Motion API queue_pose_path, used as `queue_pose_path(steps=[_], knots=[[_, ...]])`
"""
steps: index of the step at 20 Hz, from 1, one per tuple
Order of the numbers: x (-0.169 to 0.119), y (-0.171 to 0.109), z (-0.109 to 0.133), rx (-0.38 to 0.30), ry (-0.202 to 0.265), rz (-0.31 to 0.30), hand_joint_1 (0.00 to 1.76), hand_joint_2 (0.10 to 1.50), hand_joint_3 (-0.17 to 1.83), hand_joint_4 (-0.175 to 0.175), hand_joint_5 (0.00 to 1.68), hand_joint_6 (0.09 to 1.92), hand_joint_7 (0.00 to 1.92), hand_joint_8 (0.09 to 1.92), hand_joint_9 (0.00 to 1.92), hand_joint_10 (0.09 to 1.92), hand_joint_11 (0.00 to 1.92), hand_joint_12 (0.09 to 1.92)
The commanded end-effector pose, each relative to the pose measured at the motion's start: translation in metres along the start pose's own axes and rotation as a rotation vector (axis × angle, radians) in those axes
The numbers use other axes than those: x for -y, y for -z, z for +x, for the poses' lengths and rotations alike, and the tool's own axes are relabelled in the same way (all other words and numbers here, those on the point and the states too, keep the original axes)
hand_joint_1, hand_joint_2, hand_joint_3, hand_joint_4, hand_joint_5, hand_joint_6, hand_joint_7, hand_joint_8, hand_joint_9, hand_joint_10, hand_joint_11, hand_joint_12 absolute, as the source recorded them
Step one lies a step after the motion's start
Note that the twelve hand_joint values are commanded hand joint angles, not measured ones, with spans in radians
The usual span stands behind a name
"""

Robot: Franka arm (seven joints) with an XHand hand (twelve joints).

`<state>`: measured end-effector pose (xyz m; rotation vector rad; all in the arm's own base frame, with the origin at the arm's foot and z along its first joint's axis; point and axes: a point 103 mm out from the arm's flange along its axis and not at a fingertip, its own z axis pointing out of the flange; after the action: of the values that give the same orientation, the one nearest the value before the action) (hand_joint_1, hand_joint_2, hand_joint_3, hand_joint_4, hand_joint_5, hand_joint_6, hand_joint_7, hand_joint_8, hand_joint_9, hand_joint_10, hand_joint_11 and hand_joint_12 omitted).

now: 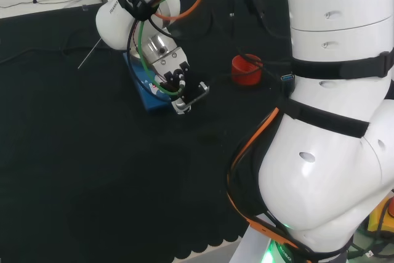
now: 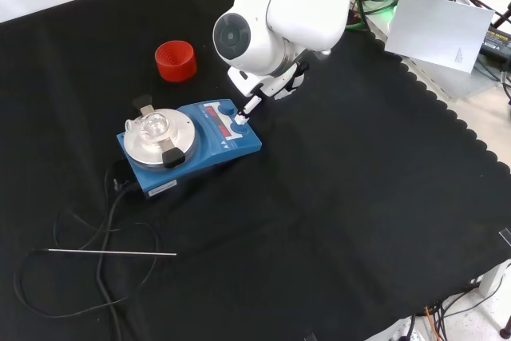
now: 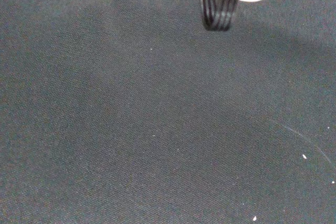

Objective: Turn on the heater.

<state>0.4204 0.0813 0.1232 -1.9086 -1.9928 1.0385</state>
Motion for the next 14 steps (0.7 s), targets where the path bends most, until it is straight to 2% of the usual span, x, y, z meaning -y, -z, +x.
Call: queue_pose_path(steps=[1, 9, 12, 14], knots=[[-0.002, -0.001, -0.001, 0.002, -0.001, 0.006, 1.48, 0.65, 1.09, -0.058, 0.33, 0.09, 1.89, 1.51, 1.92, 1.55, 1.90, 1.48], [-0.011, -0.003, -0.010, -0.003, 0.000, 0.015, 1.48, 0.65, 1.09, -0.059, 0.33, 0.09, 1.89, 1.51, 1.92, 1.55, 1.90, 1.48], [-0.005, 0.004, -0.013, -0.014, 0.002, 0.008, 1.48, 0.65, 1.09, -0.059, 0.33, 0.09, 1.89, 1.51, 1.92, 1.55, 1.90, 1.48], [0.006, 0.013, -0.013, 0.001, 0.004, -0.019, 1.48, 0.65, 1.09, -0.059, 0.33, 0.09, 1.89, 1.51, 1.92, 1.55, 1.90, 1.48]])
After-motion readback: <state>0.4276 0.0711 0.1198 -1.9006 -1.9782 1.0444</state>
